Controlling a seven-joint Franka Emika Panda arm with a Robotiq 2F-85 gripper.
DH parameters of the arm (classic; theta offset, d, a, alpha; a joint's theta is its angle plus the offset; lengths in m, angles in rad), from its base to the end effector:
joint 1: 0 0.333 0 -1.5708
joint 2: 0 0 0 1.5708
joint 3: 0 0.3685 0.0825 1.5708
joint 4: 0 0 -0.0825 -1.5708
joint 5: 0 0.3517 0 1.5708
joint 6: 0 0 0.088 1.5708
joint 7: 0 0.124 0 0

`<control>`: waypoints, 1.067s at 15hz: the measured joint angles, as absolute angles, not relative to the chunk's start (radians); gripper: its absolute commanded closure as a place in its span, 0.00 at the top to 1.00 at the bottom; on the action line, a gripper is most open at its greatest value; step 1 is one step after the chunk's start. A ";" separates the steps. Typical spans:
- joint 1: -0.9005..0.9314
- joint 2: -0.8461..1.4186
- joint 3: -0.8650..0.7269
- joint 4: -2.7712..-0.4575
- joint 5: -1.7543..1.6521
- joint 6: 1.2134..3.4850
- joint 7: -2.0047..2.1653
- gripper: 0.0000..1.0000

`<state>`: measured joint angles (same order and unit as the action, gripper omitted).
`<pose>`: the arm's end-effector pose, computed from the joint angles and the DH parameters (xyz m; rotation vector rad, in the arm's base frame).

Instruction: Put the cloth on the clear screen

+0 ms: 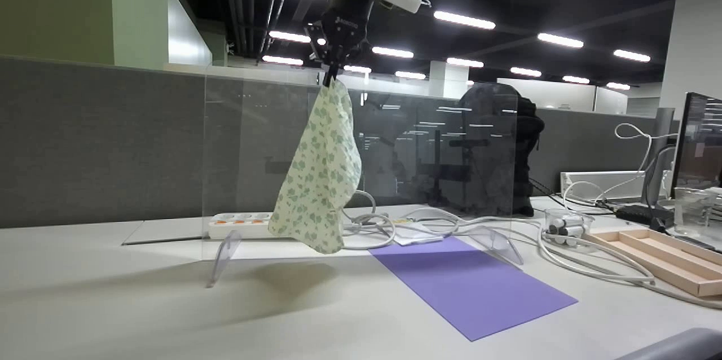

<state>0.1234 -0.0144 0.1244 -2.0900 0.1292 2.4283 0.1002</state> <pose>0.5331 0.1371 0.5188 -2.9416 -0.0959 -0.4905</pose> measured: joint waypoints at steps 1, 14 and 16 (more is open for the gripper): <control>0.125 -0.015 0.127 -2.069 0.130 2.434 0.100 0.00; 0.101 0.057 0.093 -1.839 -0.035 2.723 0.288 0.00; 0.099 0.079 0.077 -1.827 -0.095 2.723 0.358 0.00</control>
